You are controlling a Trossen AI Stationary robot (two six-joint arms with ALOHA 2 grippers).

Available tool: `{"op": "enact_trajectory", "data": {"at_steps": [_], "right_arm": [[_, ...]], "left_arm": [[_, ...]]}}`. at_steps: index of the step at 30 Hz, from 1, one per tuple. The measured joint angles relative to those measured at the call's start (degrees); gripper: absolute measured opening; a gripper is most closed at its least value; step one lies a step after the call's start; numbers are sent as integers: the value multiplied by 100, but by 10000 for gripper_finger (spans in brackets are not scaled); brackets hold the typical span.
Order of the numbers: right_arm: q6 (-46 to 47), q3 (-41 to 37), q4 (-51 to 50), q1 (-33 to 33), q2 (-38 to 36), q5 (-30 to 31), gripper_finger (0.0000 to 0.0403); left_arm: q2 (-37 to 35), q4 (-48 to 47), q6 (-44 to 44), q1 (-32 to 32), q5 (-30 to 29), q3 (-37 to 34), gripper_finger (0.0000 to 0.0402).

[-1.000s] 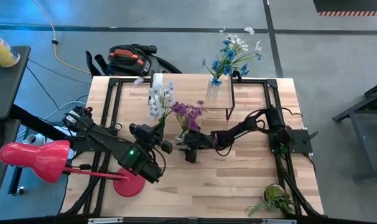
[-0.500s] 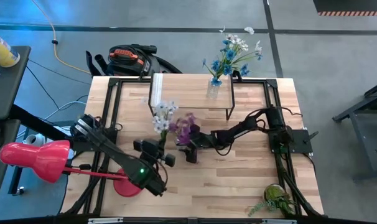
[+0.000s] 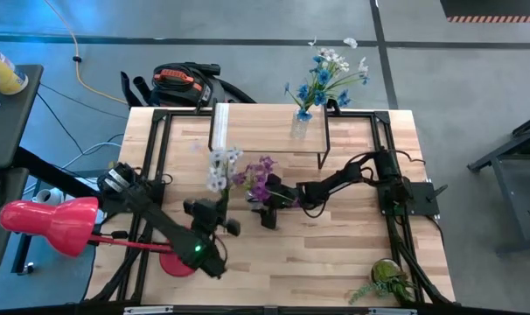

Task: Pick and place flowers into a vace then onto a shelf
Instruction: Put the white flowers into the transparent vase

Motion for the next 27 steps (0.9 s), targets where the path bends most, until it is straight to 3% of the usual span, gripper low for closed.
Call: {"op": "enact_trajectory", "data": {"at_steps": [7, 18, 27], "right_arm": [[-129, 2, -47, 56, 0, -47, 278], [-263, 2, -101, 76, 0, -22, 278], [-263, -2, 19, 76, 4, -90, 278]], "left_arm": [[-27, -5, 768, 713, -239, -417, 43], [-203, 147, 46, 1185, -2424, -429, 43], [-309, 677, 8, 1274, -2437, -433, 45]]}}
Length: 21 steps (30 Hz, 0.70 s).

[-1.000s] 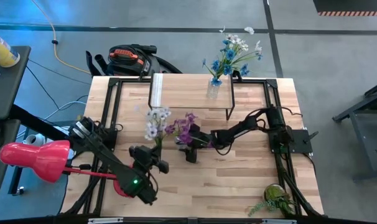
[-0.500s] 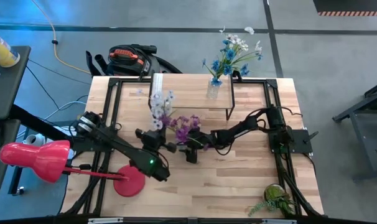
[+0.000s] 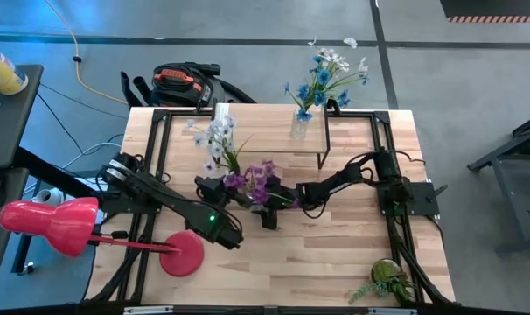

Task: Pick and place flowers into a vace then onto a shelf
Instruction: Put the white flowers into the transparent vase

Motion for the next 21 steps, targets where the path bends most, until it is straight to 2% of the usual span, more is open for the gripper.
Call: {"op": "enact_trajectory", "data": {"at_steps": [10, 21], "right_arm": [[2, -2, 50, 11, 2, -308, 278], [-87, -4, 86, -37, 7, -300, 278]], "left_arm": [[2, 284, 129, 315, -1, 0, 46], [-95, 308, 149, 328, 19, 51, 45]]}}
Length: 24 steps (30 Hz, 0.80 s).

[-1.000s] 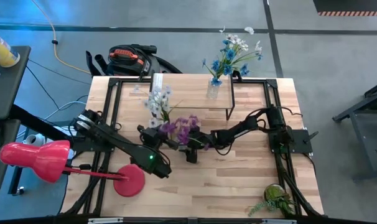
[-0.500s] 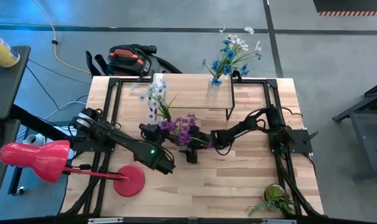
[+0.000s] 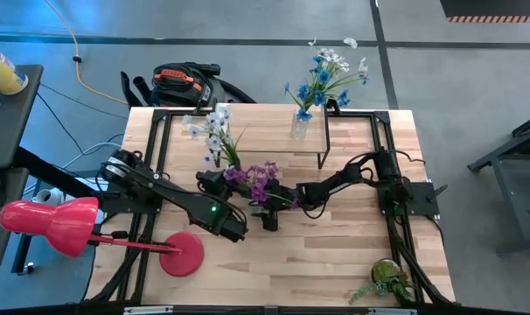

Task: Pick and place flowers into a vace then onto a shelf
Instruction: Put the white flowers into the transparent vase

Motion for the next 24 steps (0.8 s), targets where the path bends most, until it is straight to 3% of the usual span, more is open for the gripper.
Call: {"op": "enact_trajectory", "data": {"at_steps": [8, 18, 24], "right_arm": [[-60, 0, -26, -29, 0, 9, 278], [-66, 0, -37, -29, 0, 51, 278], [-130, 2, -58, -29, 0, 102, 278]], "left_arm": [[6, 32, 600, -2, -22, 385, 45], [207, 853, 1280, -55, -33, 404, 45], [335, 803, 1355, -89, -55, 401, 45]]}}
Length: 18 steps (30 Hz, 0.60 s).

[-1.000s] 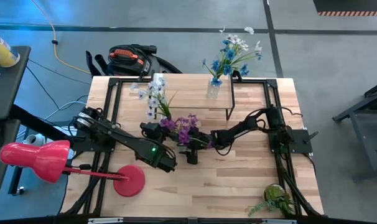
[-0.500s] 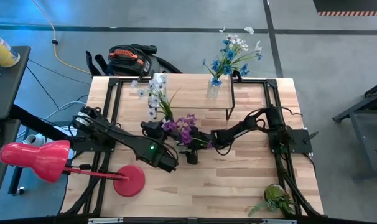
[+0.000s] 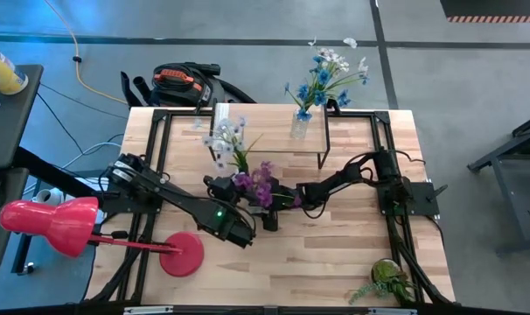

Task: Pick and place flowers into a vace then onto a shelf
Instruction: Put the white flowers into the transparent vase

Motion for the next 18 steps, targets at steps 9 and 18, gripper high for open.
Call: {"op": "enact_trajectory", "data": {"at_steps": [9, 18], "right_arm": [[-51, 0, -1, 0, 0, 6, 278], [-44, 0, 3, -45, 0, -33, 278]], "left_arm": [[38, -211, 33, -67, 187, -4, 46], [38, -616, -27, -24, 260, -71, 46]]}}
